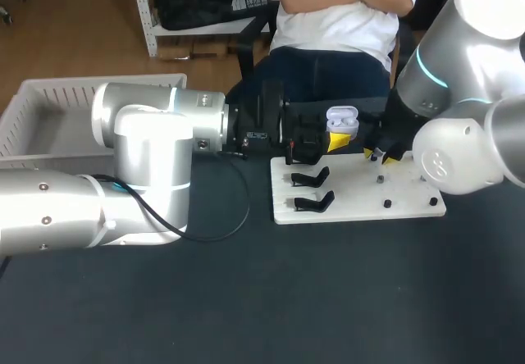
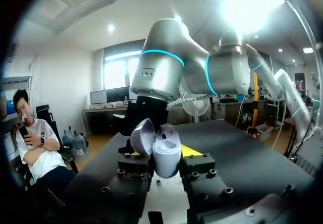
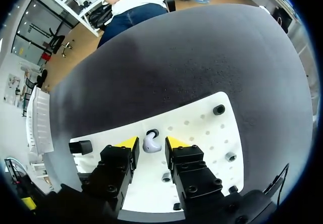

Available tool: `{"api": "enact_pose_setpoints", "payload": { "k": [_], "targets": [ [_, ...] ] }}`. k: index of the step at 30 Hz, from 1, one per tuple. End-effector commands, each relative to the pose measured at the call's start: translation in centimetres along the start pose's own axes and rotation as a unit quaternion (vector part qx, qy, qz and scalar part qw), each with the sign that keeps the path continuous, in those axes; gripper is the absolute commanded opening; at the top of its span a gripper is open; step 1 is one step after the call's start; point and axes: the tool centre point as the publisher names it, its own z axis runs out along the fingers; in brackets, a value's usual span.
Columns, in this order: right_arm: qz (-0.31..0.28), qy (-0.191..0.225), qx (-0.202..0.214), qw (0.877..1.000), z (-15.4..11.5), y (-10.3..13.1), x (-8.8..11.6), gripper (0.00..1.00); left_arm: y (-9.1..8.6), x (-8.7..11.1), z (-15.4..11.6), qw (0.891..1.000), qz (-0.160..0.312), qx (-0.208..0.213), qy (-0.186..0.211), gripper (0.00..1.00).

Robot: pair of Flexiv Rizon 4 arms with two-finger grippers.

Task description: Pick up each earbud case from the left stands, insert the matching earbuds, close the lid, and place the case in the box.

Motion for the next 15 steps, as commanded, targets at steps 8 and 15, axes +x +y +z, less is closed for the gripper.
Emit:
{"api": "enact_pose_setpoints", "payload": {
  "k": [8,15],
  "targets": [
    [0.0,-0.005,0.003,1.0,-0.59,0.08,0.16,0.31,-0.2,0.12,0.02,1.0,0.002,-0.004,-0.003,0.0],
    [0.003,-0.004,0.005,1.0,-0.52,0.03,0.13,0.29,-0.2,0.12,0.02,1.0,0.002,-0.004,-0.003,0.0]
  ]
}}
